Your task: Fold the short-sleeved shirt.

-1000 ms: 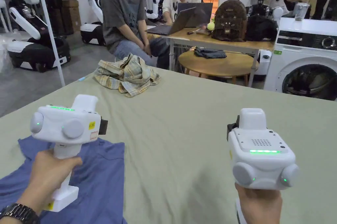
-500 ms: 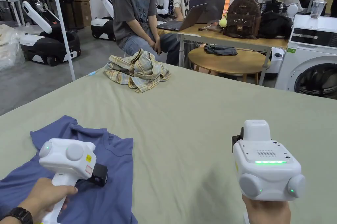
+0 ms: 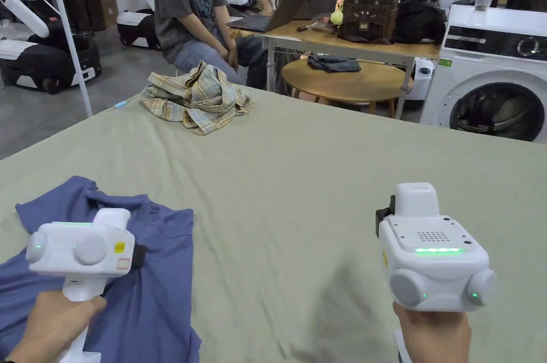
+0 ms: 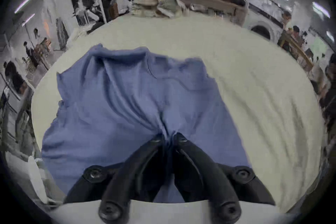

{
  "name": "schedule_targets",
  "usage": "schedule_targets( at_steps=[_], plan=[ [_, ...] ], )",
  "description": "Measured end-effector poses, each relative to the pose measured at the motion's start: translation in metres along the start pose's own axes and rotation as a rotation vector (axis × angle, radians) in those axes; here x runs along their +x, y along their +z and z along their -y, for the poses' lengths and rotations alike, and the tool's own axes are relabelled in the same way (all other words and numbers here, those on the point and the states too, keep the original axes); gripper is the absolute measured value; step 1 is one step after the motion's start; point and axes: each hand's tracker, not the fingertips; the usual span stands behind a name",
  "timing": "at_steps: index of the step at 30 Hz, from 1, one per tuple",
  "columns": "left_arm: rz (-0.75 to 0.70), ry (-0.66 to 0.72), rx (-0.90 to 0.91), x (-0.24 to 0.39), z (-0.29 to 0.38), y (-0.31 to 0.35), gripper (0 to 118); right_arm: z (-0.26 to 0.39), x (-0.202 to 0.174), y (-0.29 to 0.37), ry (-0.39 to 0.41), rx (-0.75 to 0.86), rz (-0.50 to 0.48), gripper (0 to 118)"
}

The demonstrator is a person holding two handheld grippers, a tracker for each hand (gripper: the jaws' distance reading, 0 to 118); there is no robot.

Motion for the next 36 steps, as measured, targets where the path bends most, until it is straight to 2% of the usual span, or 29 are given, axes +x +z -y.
schedule_targets(
  at_steps=[5,10,15,21,25,30,36],
  plan=[
    [0.089,0.036,0.178,0.027,-0.033,0.05,2,-0.003,0.019,0.01,-0.019,0.016,0.029,0],
    [0.224,-0.009,0.336,0.08,-0.089,0.097,2,-0.005,0.046,0.021,-0.044,0.032,0.069,0],
    [0.374,-0.121,0.378,0.17,-0.129,0.124,2,-0.006,0.081,0.035,-0.072,0.044,0.13,0],
    [0.593,-0.245,0.369,0.298,-0.14,0.134,2,-0.002,0.131,0.063,-0.092,0.058,0.237,0],
    [0.723,-0.343,0.307,0.386,-0.121,0.132,2,0.004,0.167,0.086,-0.121,0.061,0.326,0],
    [0.859,-0.463,0.144,0.482,-0.055,0.113,2,0.022,0.213,0.112,-0.149,0.042,0.42,0],
    [0.888,-0.588,-0.014,0.534,0.037,0.079,2,0.051,0.249,0.136,-0.171,-0.011,0.498,0]
  ],
)
